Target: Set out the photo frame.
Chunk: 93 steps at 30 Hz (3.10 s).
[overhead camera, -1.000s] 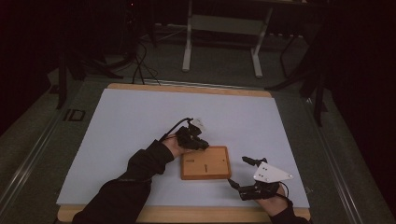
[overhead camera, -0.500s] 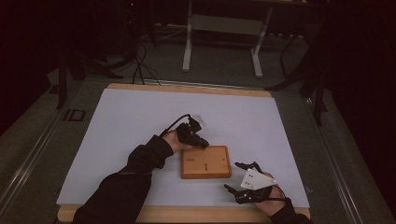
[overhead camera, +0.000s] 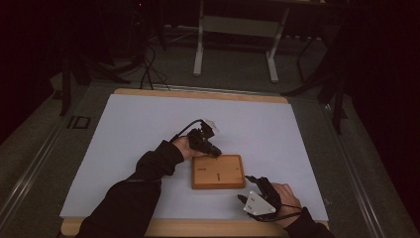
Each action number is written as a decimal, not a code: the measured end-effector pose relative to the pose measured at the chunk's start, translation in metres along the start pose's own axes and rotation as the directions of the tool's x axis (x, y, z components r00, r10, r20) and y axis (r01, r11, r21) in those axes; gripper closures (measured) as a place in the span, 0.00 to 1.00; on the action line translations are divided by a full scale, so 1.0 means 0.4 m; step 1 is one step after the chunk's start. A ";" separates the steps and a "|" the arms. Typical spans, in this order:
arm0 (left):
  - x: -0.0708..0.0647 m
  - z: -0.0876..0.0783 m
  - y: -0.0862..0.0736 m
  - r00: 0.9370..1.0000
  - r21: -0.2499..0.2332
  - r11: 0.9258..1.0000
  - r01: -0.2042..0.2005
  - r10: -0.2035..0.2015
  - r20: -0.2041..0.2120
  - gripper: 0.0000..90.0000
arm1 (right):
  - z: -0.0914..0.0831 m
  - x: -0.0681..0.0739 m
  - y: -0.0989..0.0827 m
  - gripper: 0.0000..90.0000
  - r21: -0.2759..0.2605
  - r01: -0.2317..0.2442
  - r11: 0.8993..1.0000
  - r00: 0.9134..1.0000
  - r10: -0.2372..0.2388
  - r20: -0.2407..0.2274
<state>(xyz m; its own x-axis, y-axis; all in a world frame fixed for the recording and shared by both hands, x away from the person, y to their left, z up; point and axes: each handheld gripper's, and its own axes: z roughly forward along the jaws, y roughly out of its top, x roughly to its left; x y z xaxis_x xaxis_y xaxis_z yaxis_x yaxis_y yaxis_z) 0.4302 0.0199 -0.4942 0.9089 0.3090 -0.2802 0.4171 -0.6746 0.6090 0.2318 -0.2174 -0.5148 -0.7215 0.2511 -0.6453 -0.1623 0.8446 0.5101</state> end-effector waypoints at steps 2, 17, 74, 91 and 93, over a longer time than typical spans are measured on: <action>0.005 0.000 0.001 1.000 0.004 1.000 0.005 -0.005 0.012 0.94 | 0.007 0.015 0.001 0.38 0.032 0.081 0.996 0.996 -0.082 0.042; 0.021 0.001 0.004 0.999 0.007 1.000 0.012 -0.012 0.051 0.94 | 0.043 0.055 -0.003 0.53 0.098 0.292 0.951 0.944 -0.304 0.131; -0.032 -0.112 -0.023 0.998 -0.164 0.984 -0.066 0.062 -0.031 0.30 | 0.078 0.037 0.005 0.76 0.139 0.447 0.883 0.864 -0.467 0.187; -0.082 -0.162 -0.087 0.991 -0.222 0.969 -0.109 0.089 -0.099 0.09 | 0.065 -0.024 0.035 0.78 0.120 0.409 0.905 0.900 -0.421 0.110; -0.090 -0.167 -0.094 0.988 -0.223 0.968 -0.119 0.094 -0.120 0.09 | 0.065 -0.028 0.037 0.78 0.120 0.406 0.906 0.903 -0.418 0.102</action>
<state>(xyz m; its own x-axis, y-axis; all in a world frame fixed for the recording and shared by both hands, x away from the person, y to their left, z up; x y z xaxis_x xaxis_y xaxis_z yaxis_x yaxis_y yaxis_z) 0.3817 0.0788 -0.4575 0.9376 0.3225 -0.1302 0.2953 -0.5402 0.7880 0.2550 -0.1954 -0.5148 -0.5145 -0.0781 -0.8540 -0.3593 0.9238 0.1320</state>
